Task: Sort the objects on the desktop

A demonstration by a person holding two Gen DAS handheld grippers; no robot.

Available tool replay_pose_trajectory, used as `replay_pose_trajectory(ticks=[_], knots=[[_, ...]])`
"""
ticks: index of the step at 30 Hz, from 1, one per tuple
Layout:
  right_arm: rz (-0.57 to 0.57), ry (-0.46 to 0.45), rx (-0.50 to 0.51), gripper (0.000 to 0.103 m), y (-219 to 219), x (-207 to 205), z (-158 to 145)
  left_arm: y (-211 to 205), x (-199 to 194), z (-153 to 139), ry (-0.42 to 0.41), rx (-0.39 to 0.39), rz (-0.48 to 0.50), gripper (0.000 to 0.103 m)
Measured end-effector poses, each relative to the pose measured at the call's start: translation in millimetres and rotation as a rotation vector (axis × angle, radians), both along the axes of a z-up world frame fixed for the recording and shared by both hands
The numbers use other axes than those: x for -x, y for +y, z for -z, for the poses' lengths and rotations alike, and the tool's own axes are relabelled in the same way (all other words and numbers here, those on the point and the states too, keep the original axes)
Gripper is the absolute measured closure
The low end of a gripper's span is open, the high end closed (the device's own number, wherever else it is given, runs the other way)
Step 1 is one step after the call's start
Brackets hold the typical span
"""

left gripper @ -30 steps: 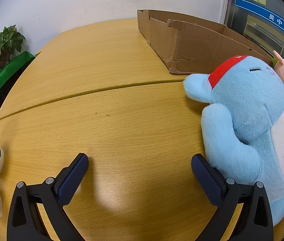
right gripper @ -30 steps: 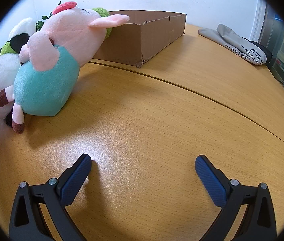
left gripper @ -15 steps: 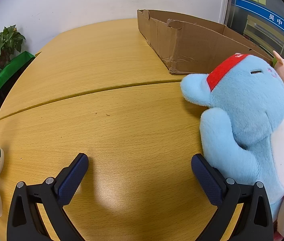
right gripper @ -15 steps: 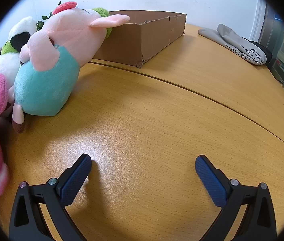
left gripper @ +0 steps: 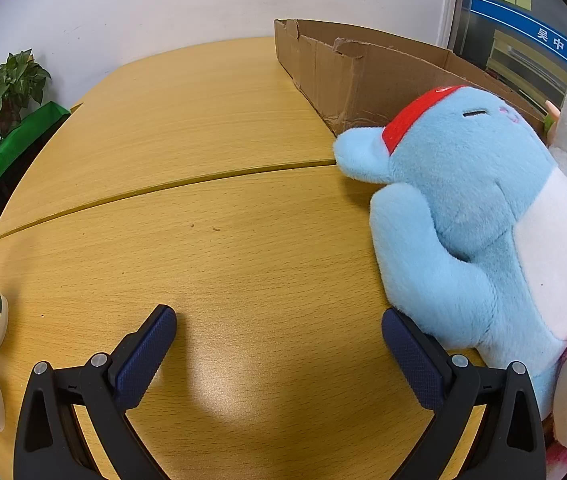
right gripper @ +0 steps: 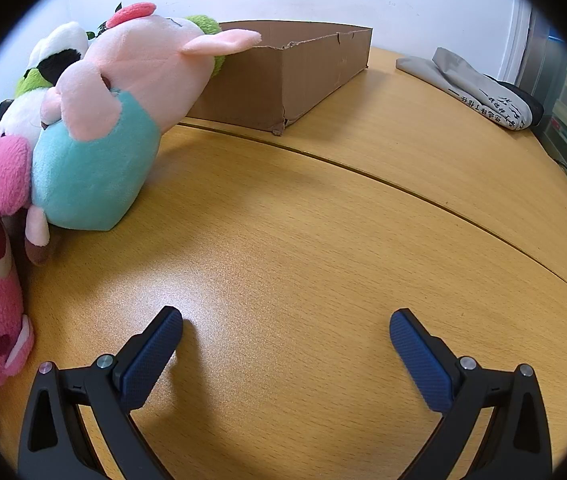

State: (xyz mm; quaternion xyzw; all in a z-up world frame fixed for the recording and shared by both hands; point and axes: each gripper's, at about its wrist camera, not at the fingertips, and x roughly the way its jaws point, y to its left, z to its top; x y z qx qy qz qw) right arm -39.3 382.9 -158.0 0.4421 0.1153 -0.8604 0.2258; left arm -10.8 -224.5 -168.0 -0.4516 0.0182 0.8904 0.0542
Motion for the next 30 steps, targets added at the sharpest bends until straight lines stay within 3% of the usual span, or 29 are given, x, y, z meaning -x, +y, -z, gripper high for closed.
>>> replay_pose_trajectory(ticks=[15, 26, 28, 30], knots=[[0.003, 0.001, -0.001, 0.0, -0.6, 0.1, -0.1, 0.0, -0.2, 0.1, 0.0, -0.001, -0.001, 0.0], [0.112, -0.008, -0.002, 0.0, -10.4, 1.9, -1.7, 0.7, -1.1, -1.4, -0.011, 0.001, -0.039, 0.0], [0.146, -0.001, 0.026, 0.0, -10.7, -8.3, -12.1, -0.5, -6.1, -3.5, -0.016, 0.006, -0.07, 0.001], [0.162, 0.078, 0.082, 0.0, -10.1, -33.0, -42.7, -0.3, -27.1, -23.7, 0.032, -0.029, -0.102, 0.004]])
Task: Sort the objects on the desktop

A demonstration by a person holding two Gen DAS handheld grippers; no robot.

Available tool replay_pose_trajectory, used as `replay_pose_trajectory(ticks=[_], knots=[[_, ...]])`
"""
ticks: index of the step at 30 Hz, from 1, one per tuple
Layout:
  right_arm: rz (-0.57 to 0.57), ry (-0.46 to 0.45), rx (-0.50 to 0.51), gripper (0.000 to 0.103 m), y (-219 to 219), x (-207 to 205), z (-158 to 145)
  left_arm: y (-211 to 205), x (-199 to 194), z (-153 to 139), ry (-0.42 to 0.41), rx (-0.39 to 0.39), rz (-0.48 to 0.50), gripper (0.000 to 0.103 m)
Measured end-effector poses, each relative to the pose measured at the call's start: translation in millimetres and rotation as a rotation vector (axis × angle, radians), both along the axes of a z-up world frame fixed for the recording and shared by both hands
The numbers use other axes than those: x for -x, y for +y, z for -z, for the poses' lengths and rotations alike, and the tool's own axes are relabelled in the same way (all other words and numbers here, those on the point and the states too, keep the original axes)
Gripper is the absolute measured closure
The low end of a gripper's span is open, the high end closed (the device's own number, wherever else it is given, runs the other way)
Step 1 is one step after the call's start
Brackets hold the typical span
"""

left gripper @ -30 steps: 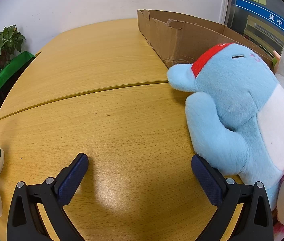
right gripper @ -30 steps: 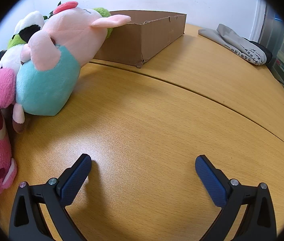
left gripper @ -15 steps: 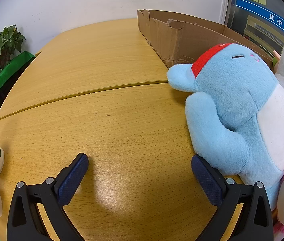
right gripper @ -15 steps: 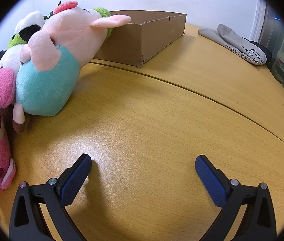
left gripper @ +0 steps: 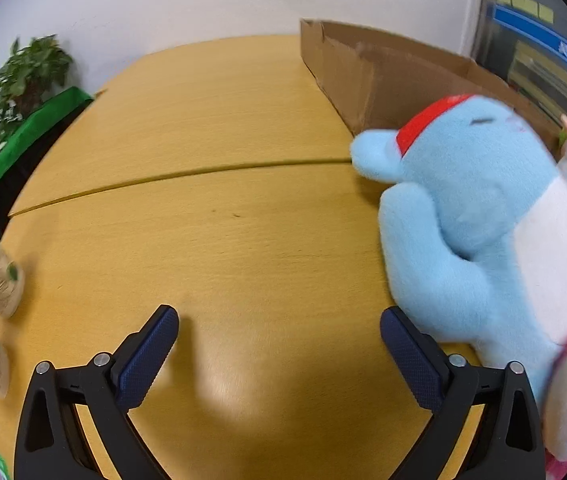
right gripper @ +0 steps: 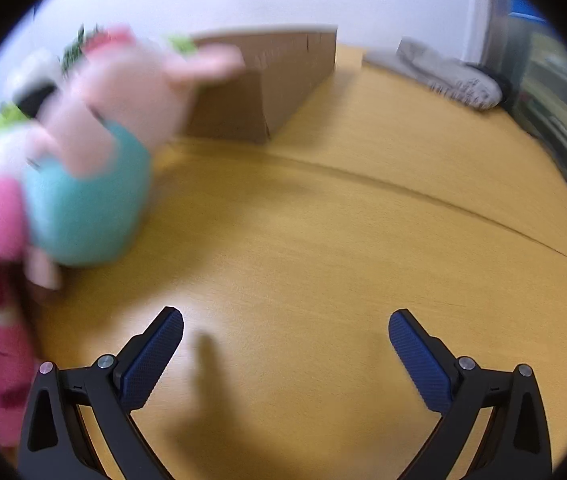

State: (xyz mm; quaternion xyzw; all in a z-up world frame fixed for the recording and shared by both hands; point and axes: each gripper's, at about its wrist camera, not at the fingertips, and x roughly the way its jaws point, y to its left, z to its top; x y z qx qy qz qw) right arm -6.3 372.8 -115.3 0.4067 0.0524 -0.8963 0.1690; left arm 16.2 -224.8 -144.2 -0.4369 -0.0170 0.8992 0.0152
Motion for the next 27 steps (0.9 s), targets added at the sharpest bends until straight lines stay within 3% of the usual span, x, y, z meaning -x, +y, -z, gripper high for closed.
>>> replay_pose_trajectory(ticks=[4, 8, 13, 18, 23, 27], knots=[[0.047, 0.172, 0.07, 0.0, -5.0, -63.4, -75.2, 13.7, -56.8, -63.2, 0.136, -0.091, -0.007, 0.001], [0.039, 0.268, 0.103, 0.0, -47.1, -127.1, -119.9, 65.7, -111.1, -116.6, 0.229, -0.118, 0.085, 0.0], [-0.018, 0.24, 0.239, 0.0, -114.5, -170.4, -101.1, 146.6, -146.9, -119.3, 0.217, -0.137, 0.206, 0.0], [0.095, 0.184, 0.257, 0.0, -152.0, -185.5, -75.9, 202.8, -163.9, -90.1, 0.122, -0.137, 0.269, 0.0], [0.198, 0.173, 0.16, 0.0, -149.4, -195.8, -71.2, 210.5, -172.6, -88.9, 0.119, -0.196, 0.315, 0.0], [0.193, 0.172, 0.129, 0.0, -147.0, -197.3, -70.6, 200.2, -171.7, -87.2, 0.125, -0.254, 0.313, 0.0]])
